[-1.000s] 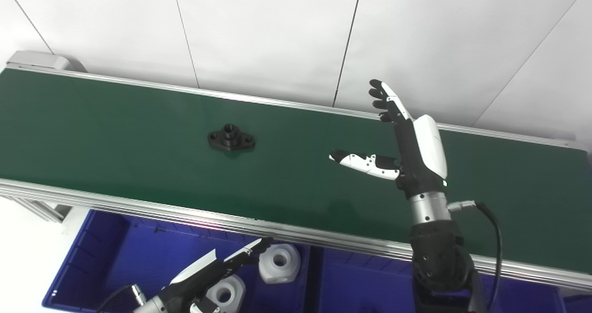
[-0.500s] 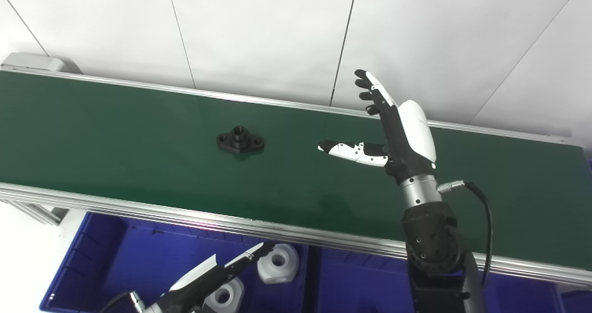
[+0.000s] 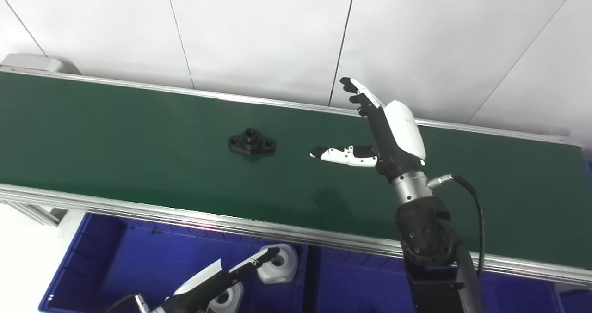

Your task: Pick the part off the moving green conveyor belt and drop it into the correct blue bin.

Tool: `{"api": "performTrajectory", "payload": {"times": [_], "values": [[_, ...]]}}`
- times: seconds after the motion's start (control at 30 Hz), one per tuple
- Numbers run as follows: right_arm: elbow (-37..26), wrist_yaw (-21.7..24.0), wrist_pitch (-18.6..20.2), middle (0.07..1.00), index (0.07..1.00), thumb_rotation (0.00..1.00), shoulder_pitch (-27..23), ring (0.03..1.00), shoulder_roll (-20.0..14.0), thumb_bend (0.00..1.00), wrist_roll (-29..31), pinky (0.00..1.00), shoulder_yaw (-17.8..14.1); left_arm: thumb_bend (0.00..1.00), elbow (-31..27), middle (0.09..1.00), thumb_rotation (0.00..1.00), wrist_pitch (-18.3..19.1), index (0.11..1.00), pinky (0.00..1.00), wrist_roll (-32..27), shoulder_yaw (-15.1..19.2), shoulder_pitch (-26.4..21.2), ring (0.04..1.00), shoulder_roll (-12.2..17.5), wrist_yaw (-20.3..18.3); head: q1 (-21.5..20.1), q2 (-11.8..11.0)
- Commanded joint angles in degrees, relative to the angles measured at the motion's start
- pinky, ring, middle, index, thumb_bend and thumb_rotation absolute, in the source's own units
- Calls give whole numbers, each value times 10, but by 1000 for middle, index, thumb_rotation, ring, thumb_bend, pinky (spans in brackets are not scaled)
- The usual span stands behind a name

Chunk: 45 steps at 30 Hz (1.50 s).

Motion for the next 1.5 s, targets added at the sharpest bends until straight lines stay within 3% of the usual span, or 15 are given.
{"api": "performTrajectory", "payload": {"times": [0.0, 0.17, 0.57, 0.8, 0.93, 1.17, 1.47], "values": [[-2, -3, 4, 861, 916, 503, -29, 820, 2, 852, -6, 739, 3, 937, -9, 1000, 429, -21, 1000, 1000, -3, -1, -4, 1000, 2, 7, -5, -1], [22, -10, -5, 860, 922, 481, -38, 820, 5, 845, -7, 748, 7, 962, -2, 1000, 448, -21, 1000, 1000, -7, -2, -6, 1000, 2, 7, -24, -10], [80, -14, -12, 859, 923, 484, -77, 831, 2, 844, -2, 769, 19, 966, 8, 1000, 463, -21, 1000, 1000, -6, -5, -18, 1000, 4, 12, -27, 3], [91, -15, -18, 855, 917, 469, -80, 825, -4, 841, 9, 765, 24, 972, 18, 1000, 464, -21, 1000, 1000, -1, -8, -23, 1000, 2, 15, -25, -10], [101, -5, -15, 861, 910, 454, -85, 834, -15, 850, 11, 776, 31, 964, 25, 1000, 427, -21, 1000, 1000, -13, -11, -26, 1000, 0, 10, -26, -14], [151, 29, -1, 844, 902, 371, -111, 829, -40, 851, 9, 774, 50, 956, 26, 1000, 450, -21, 1000, 999, -8, -14, -25, 1000, 1, 16, -42, -20], [215, 30, -6, 836, 878, 326, -143, 813, -54, 882, -2, 759, 65, 970, 22, 1000, 455, -21, 1000, 996, -2, -18, -19, 1000, 0, 25, -45, -23]]}}
